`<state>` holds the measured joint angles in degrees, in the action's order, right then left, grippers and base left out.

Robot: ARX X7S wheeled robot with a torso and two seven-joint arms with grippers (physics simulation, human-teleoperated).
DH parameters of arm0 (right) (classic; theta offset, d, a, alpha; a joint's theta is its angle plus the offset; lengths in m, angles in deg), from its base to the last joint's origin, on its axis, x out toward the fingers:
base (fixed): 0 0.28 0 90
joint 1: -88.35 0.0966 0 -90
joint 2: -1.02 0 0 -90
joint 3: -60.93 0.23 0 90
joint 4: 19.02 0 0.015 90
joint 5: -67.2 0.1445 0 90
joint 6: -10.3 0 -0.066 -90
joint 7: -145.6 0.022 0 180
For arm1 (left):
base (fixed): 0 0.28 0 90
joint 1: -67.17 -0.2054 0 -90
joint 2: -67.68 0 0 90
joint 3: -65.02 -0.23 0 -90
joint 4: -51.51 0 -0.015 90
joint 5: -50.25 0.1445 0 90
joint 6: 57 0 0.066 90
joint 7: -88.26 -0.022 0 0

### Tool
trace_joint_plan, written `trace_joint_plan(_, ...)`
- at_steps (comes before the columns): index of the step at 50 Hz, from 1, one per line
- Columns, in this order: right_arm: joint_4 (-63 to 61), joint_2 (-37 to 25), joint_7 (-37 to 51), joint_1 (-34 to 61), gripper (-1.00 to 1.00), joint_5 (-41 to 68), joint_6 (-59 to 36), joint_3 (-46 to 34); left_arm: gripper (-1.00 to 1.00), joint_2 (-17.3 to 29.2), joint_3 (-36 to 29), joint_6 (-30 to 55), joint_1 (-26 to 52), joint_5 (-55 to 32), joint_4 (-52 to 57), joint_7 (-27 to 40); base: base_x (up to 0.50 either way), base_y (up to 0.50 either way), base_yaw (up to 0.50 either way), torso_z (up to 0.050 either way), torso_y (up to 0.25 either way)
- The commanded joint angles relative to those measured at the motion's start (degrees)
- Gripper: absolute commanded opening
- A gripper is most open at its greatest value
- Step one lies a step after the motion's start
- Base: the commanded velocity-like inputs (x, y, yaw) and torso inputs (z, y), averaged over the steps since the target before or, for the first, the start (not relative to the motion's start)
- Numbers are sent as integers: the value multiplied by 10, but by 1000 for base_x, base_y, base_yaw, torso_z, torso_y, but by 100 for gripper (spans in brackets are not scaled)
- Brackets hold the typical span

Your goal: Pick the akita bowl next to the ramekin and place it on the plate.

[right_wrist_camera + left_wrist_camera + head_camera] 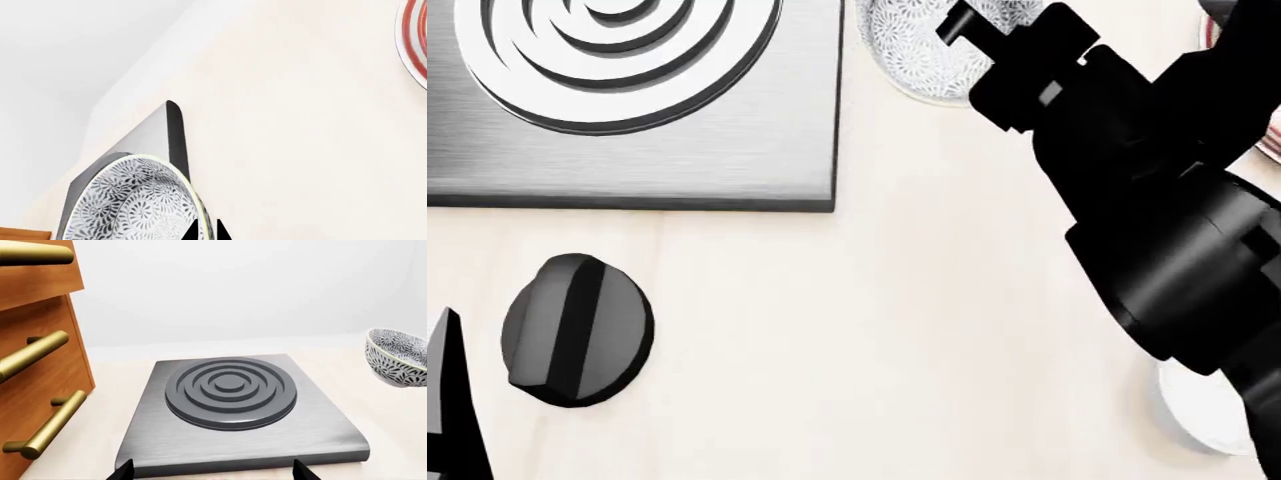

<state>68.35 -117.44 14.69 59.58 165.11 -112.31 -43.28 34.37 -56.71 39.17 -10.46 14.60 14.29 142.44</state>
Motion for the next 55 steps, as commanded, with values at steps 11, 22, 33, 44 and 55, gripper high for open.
trace_joint_plan(11, 105, 1, -23, 79, -100, -31, -10, -19, 100, 0, -2, -3, -2, 2, -4, -1, 0, 0, 0, 0, 1)
trace_joint_plan(22, 123, -3, -23, 99, -100, -35, -14, -22, 100, -1, -4, -2, -1, 3, -5, -2, 0, 0, 0, 0, 1)
trace_joint_plan(33, 176, -9, -41, 127, -100, -54, -12, -28, 100, -2, -4, -2, 0, 2, -5, -3, 0, 0, 0, 0, 0)
trace_joint_plan(44, 228, -12, -58, 157, -100, -70, -12, -34, 100, 0, -3, -1, 1, 0, -6, -2, 0, 0, 0, 0, 1)
trace_joint_plan(55, 272, -22, -77, 169, -100, -75, -8, -30, 100, 0, -4, -2, 0, 0, -6, -2, 0, 0, 0, 0, 0)
